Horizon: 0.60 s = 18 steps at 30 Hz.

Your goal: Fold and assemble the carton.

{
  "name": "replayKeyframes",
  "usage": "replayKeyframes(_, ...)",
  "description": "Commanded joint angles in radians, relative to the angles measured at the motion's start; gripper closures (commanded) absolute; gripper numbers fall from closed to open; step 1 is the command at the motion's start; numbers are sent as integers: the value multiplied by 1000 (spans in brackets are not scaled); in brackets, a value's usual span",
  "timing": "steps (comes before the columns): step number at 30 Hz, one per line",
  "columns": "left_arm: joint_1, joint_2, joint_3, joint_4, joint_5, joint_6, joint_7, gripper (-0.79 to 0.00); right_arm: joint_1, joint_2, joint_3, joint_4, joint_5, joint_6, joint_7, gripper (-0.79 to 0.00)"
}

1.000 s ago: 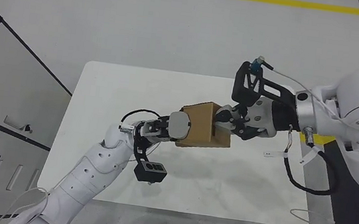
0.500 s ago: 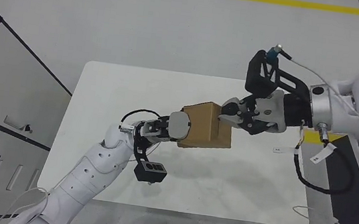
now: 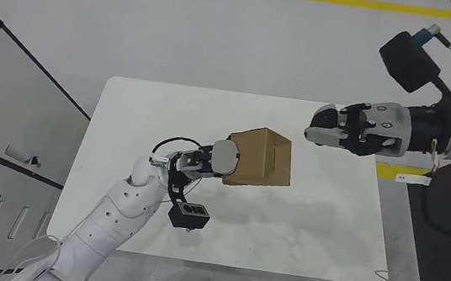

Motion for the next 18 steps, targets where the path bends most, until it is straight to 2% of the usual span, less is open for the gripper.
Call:
replayKeyframes(1, 0, 0, 0, 0, 0, 0, 0, 0, 1, 0, -1, -1, -7, 0, 0, -785)
replayKeyframes(9, 0, 0, 0, 0, 0, 0, 0, 0, -2, 0, -1, 3, -5, 2, -9, -785)
replayKeyframes(13, 0, 0, 0, 0, 0, 0, 0, 0, -61, -1, 22, 58, 78, 22, -77, -785)
replayKeyframes(18, -9, 9, -16, -44, 126, -42, -28, 0, -136, 4, 71, 117, 168, 47, -81, -785)
